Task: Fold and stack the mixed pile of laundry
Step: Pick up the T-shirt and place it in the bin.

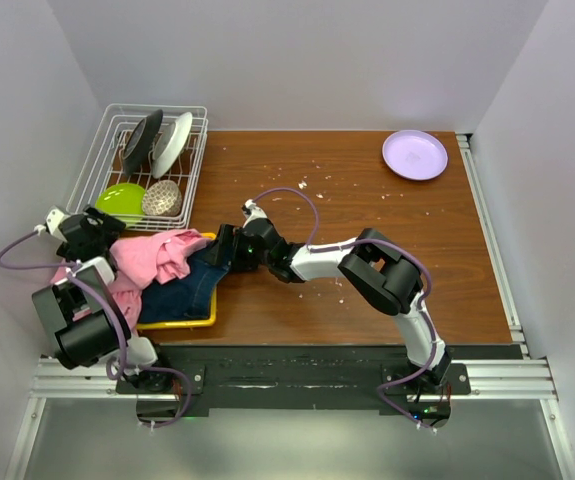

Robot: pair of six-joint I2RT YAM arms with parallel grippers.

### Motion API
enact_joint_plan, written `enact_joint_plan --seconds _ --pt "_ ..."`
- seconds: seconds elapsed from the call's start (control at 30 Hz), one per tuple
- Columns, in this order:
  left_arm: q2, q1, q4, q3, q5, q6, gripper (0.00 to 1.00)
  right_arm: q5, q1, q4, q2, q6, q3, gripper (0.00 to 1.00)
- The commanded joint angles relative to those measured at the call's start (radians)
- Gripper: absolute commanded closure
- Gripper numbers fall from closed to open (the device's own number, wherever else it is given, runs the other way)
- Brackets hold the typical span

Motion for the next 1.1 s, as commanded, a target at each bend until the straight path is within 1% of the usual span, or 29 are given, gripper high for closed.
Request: enact_joint_plan --seconds 0.0,0.2,0.37,0.6,0.7,0.73,0.77,0.8,0.83,0.9,0.93,1.07 --pt "0.002 -0.007 0.163 0.087 0.109 -0.001 0.00 0.003 0.004 -0.054 0.023 -0.046 -0.027 0.02" --pt "0.011 -0.010 0.154 0.136 0.149 0.007 0.00 0.004 0.006 -0.058 0.020 -0.060 -0.018 0.02" --pt "-0.030 -0.012 0.088 0.141 0.091 -0.004 0.00 0.006 0.004 -0.068 0.026 -0.062 -0.007 0.02" --pt "-0.087 -0.015 -0.035 0.147 0.006 -0.021 0.00 0.004 0.007 -0.065 0.035 -0.054 -0.002 0.03" --pt "-0.127 -0.015 -0.084 0.146 -0.028 -0.038 0.00 0.004 0.010 -0.072 0.037 -0.055 0.005 0.03" --pt "-0.146 -0.016 -0.137 0.150 -0.055 -0.047 0.00 0.006 0.012 -0.072 0.038 -0.055 0.007 0.03" --pt "-0.159 -0.016 -0.139 0.147 -0.055 -0.050 0.00 0.006 0.013 -0.074 0.037 -0.055 0.009 0.03" --pt "-0.177 -0.018 -0.150 0.152 -0.060 -0.055 0.00 0.004 0.013 -0.072 0.037 -0.055 0.010 0.04" --pt "-0.186 -0.018 -0.214 0.162 -0.083 -0.062 0.00 0.004 0.015 -0.075 0.037 -0.055 0.010 0.04" --pt "-0.215 -0.018 -0.234 0.173 -0.089 -0.070 0.00 0.004 0.016 -0.075 0.037 -0.052 0.012 0.04" --pt "-0.225 -0.018 -0.281 0.182 -0.104 -0.074 0.00 0.004 0.018 -0.077 0.034 -0.052 0.013 0.04" --pt "-0.268 -0.036 -0.360 0.227 -0.113 -0.081 0.00 0.013 0.024 -0.075 0.015 -0.051 0.005 0.04"
